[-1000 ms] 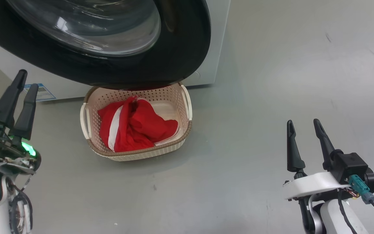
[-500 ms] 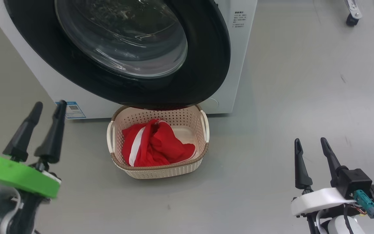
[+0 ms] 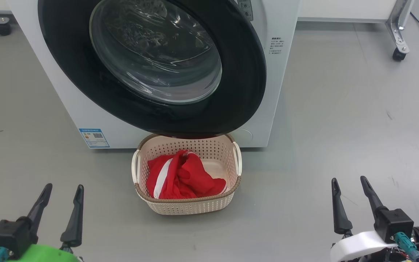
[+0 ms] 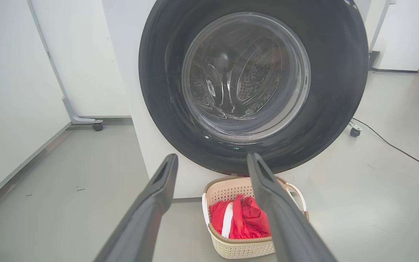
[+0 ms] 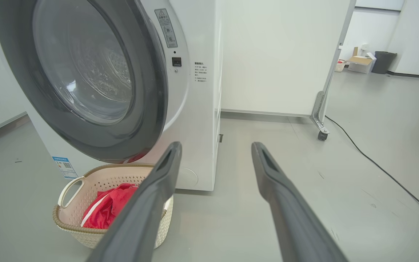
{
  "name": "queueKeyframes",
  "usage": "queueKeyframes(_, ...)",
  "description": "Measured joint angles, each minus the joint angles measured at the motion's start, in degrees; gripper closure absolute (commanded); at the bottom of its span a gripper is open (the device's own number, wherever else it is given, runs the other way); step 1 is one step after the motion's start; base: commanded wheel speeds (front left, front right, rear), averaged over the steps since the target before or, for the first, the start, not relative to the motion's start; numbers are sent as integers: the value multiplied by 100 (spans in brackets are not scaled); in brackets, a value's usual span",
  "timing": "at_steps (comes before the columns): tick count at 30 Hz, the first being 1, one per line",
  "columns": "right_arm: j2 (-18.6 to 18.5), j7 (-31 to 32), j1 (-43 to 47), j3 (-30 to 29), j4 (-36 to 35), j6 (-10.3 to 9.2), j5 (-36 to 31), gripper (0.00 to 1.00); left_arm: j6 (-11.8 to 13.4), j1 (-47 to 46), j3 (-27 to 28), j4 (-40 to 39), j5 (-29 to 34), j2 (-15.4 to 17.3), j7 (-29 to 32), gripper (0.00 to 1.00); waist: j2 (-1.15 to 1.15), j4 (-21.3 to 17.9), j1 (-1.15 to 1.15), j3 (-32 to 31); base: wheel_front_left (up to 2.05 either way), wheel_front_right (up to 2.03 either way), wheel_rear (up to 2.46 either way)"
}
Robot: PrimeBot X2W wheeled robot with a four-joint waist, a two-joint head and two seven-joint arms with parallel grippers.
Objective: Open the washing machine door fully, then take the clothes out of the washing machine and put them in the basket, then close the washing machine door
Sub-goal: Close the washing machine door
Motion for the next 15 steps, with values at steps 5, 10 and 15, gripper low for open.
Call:
queueKeyframes(5, 13, 0, 149, -13, 24, 0, -3, 0, 180, 113, -97, 213, 244, -159, -332, 0, 0, 4, 0, -98, 0, 0, 0)
queueKeyframes(10, 42, 0, 281, -16, 23, -1, -5, 0, 243, 166, -198, 337, 278, -290, -557, 0, 0, -6, 0, -132, 0, 0, 0)
queueKeyframes(15, 77, 0, 300, -27, 15, -1, -7, 0, 300, 167, -270, 459, 300, -367, -703, 0, 0, -24, 0, -152, 0, 0, 0)
